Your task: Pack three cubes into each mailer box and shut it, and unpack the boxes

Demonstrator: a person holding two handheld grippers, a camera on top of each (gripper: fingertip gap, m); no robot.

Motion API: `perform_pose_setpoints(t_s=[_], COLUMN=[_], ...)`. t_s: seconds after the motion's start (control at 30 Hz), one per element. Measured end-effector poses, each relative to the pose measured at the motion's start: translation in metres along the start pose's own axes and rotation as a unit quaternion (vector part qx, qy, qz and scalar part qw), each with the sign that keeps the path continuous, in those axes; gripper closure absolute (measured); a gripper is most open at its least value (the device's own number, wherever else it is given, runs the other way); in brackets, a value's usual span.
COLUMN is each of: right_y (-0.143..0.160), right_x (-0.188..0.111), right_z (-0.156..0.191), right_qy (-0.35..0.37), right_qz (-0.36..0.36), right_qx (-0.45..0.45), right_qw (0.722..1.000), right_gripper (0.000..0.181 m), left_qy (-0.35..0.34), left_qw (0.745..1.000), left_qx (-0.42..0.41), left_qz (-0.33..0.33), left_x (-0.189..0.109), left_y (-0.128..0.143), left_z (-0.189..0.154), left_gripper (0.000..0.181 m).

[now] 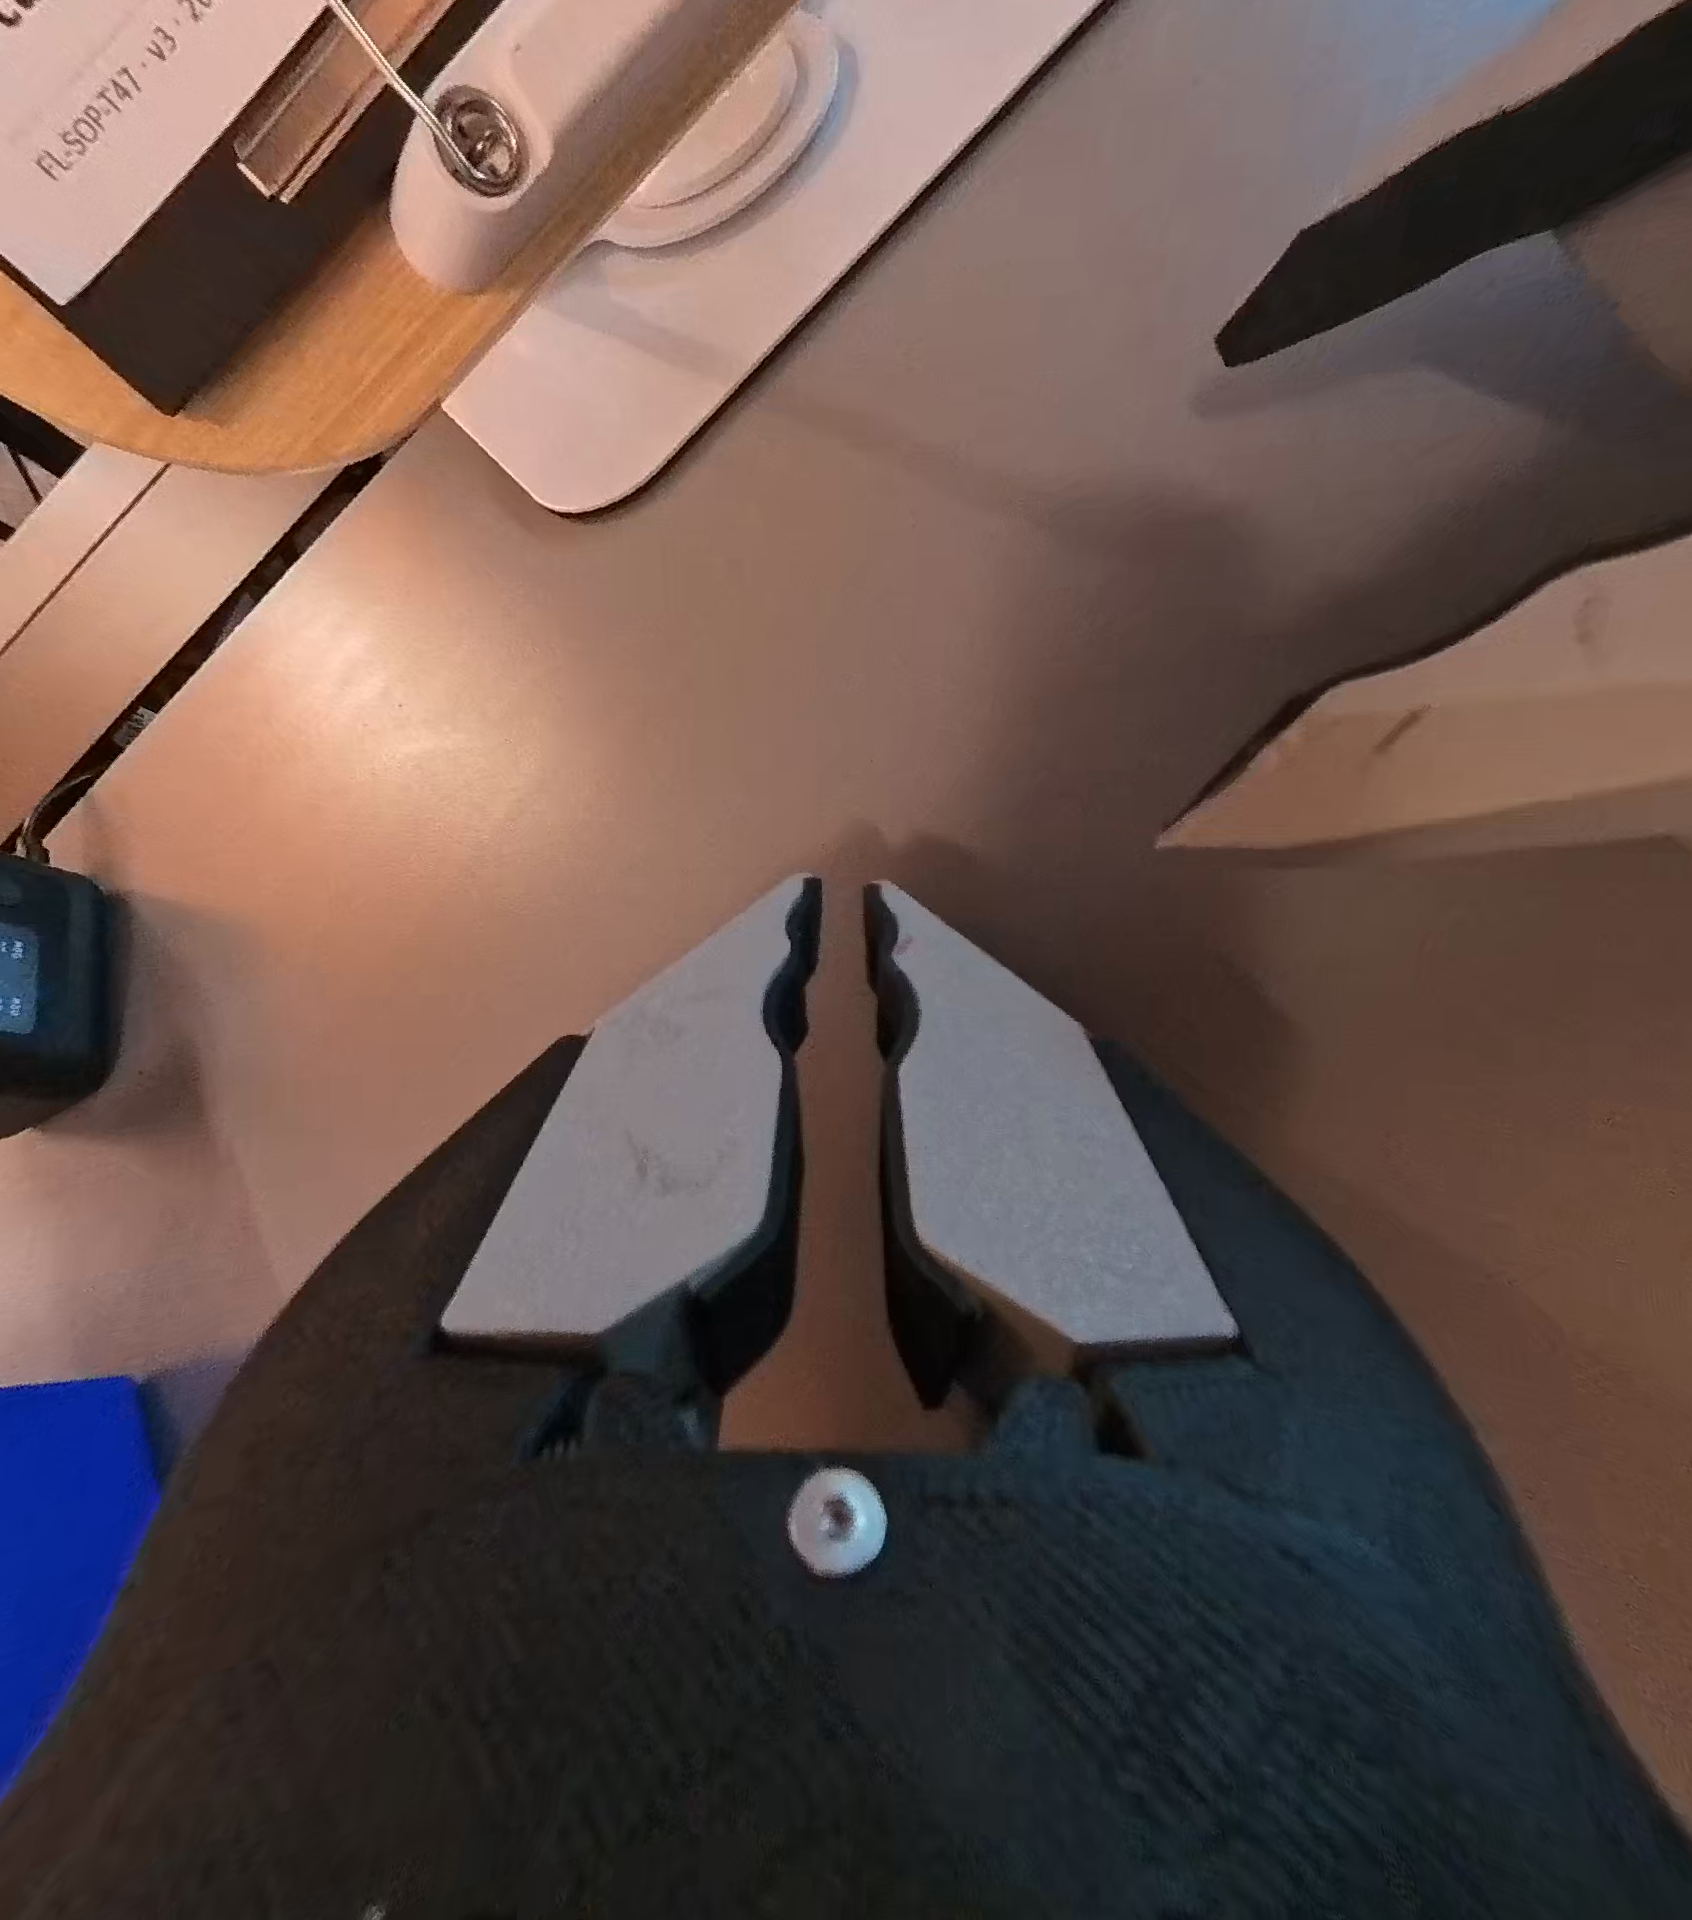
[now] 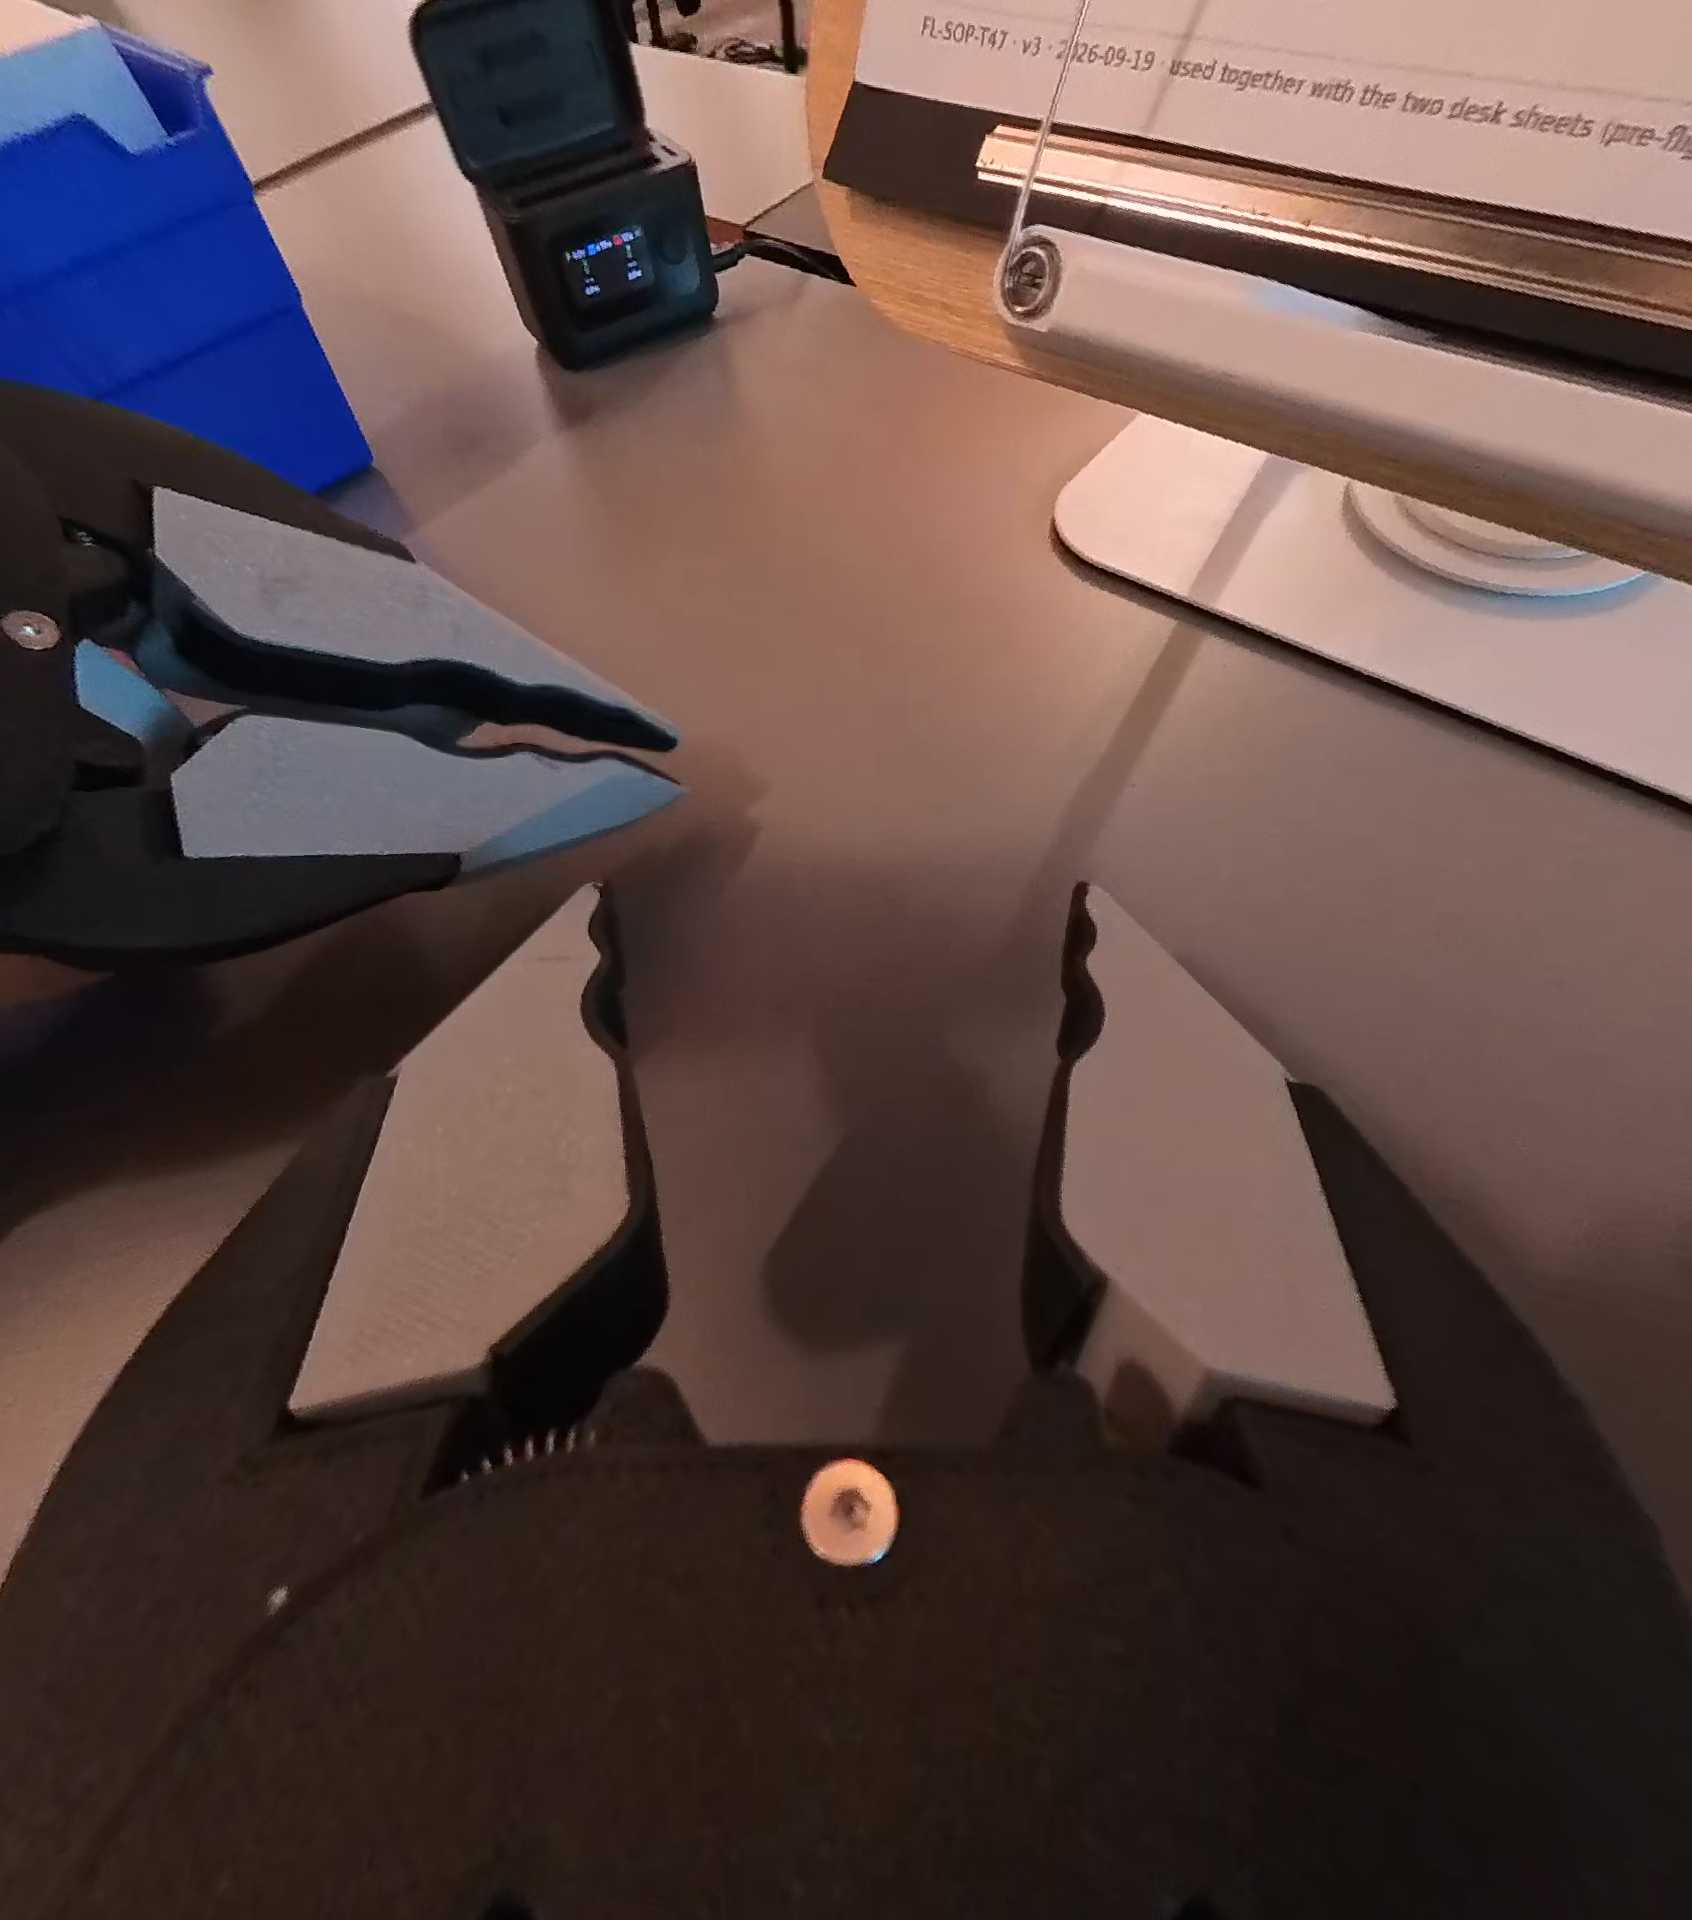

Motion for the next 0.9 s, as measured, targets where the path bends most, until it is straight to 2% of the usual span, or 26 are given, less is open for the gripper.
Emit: perform_pose_setpoints(t_s=[0.1, 0.27, 0.5, 0.63, 0.73, 0.9], right_y=[0.0, 0.001, 0.0, 0.0, 0.0, 0.0], right_x=[0.0, 0.001, 0.0, -0.001, -0.001, -0.001], right_z=[0.001, 0.001, 0.0, 0.001, 0.002, 0.005], right_qy=[0.002, 0.003, 0.003, 0.0, -0.002, -0.005], right_qz=[0.003, 0.006, 0.0, -0.002, -0.001, 0.001], right_qx=[-0.005, -0.008, -0.003, -0.002, -0.006, -0.014], right_qw=[1.0, 1.0, 1.0, 1.0, 1.0, 1.0], right_gripper=[0.099, 0.101, 0.101, 0.101, 0.102, 0.102], left_qy=[-0.001, 0.018, -0.016, -0.018, -0.02, 0.002], left_qw=[1.0, 0.996, 0.984, 0.978, 0.972, 0.969], left_qx=[-0.002, -0.038, -0.066, -0.084, -0.096, -0.122], left_qz=[-0.013, -0.073, -0.167, -0.191, -0.215, -0.214], left_x=[-0.003, -0.019, -0.054, -0.068, -0.078, -0.078], left_y=[-0.006, -0.028, -0.055, -0.063, -0.067, -0.064], left_z=[0.0, -0.002, 0.019, 0.026, 0.029, 0.028], left_gripper=[0.167, 0.157, 0.149, 0.138, 0.134, 0.135])
Point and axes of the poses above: each gripper's, where its closed fingertips meet, x out along the fingers, y out of its underside, z = x × y across the jaws, the point moved 1 cm from there along -x, back along the fingers, and after that the axes turned 15 degrees about -x, right-handed, at the moved point
